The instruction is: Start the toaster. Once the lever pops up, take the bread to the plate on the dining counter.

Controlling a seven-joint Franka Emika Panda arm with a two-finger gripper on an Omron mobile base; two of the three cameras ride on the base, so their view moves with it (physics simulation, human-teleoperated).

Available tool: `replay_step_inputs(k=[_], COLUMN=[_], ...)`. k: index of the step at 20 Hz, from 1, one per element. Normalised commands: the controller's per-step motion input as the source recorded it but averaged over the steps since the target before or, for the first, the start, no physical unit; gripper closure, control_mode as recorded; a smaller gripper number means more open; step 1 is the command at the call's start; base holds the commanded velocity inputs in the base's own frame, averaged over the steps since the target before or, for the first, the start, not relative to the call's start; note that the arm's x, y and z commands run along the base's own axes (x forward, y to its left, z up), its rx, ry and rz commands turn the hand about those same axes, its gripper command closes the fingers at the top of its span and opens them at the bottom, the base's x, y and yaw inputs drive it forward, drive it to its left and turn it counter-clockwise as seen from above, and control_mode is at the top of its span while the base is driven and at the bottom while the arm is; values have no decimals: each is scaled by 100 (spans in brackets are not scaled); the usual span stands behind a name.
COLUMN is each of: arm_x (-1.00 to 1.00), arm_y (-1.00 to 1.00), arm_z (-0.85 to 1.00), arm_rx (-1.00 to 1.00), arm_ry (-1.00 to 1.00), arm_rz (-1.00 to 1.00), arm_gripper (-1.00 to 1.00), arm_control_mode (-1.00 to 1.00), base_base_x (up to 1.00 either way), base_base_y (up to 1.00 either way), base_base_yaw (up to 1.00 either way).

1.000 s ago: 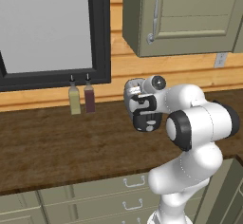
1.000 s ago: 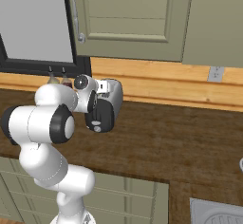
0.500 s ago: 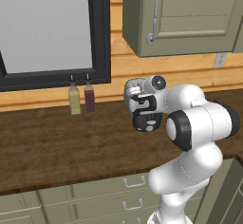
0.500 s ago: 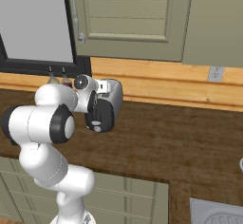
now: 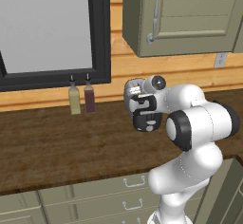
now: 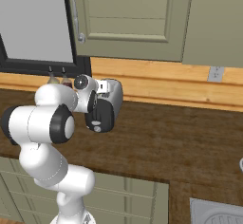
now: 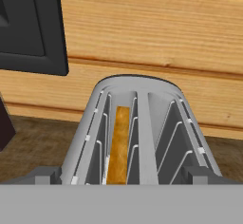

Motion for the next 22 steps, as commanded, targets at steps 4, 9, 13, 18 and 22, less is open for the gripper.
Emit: replay_step_inputs(k=[4, 9, 13, 18, 22], arm_x=[0, 0, 0, 0, 0], arm_y=[0, 0, 0, 0, 0], arm_z=[0, 0, 0, 0, 0], arm_rx=[0, 0, 0, 0, 0], arm_ry=[0, 0, 0, 0, 0], arm_rz=[0, 0, 0, 0, 0], arm_gripper=[-100, -100, -100, -100, -100], arm_control_mode=[-100, -100, -100, -100, -100], base_base_x=[0, 0, 0, 0, 0], base_base_y=[0, 0, 0, 0, 0], base_base_yaw=[0, 0, 0, 0, 0])
